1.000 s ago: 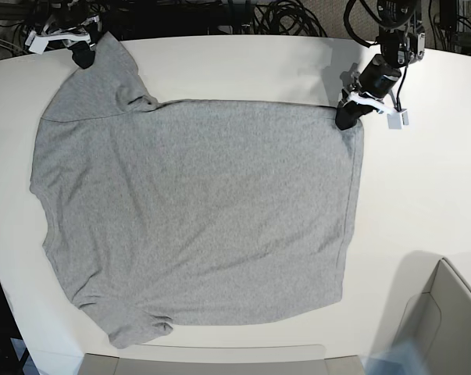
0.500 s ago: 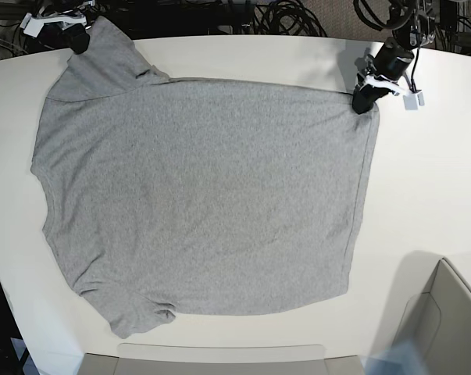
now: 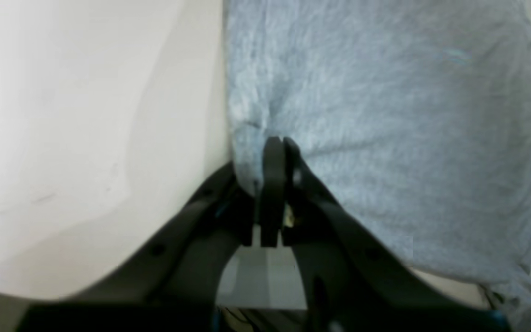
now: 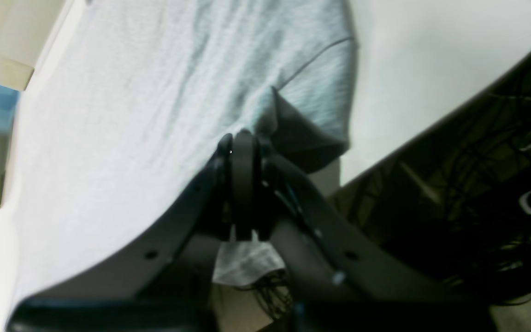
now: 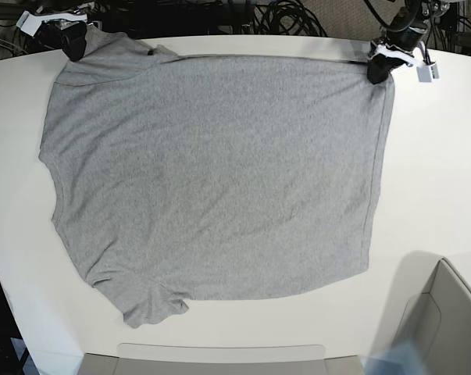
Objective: Fold the T-shirt properly
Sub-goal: 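Pull the gripped shoulder edge toward the robot base with both grippers, then lift the collar edge and fold it over toward the hem, then open both grippers and raise them back toward the folded edge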
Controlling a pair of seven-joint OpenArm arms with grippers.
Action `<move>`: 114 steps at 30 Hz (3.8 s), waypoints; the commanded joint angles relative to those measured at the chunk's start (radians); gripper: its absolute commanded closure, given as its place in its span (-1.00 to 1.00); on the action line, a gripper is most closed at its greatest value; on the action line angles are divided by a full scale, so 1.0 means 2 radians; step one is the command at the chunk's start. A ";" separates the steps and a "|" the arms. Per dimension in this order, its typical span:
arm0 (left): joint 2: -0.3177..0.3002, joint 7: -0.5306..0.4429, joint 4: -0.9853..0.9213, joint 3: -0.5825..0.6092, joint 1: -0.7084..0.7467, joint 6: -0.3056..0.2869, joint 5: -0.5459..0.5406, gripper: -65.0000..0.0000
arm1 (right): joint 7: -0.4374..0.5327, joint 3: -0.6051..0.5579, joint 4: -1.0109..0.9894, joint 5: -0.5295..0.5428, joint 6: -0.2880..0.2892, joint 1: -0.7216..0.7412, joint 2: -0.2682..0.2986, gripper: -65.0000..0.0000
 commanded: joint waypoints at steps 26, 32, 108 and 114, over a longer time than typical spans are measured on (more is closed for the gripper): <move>-0.004 0.109 0.061 -0.009 -0.091 0.187 -0.006 1.00 | -0.389 0.219 0.092 -0.001 0.008 0.188 0.005 1.00; -0.004 0.129 0.111 -0.009 -0.110 0.234 -0.006 1.00 | -0.404 0.216 0.102 -0.083 0.009 0.237 0.005 1.00; -0.027 0.151 -0.199 0.134 -0.497 0.288 0.106 1.00 | -0.343 0.004 -0.220 -0.377 0.008 0.595 0.042 1.00; -0.030 0.123 -0.203 0.161 -0.497 0.288 0.106 0.99 | -0.320 0.002 -0.233 -0.377 0.008 0.595 0.041 0.99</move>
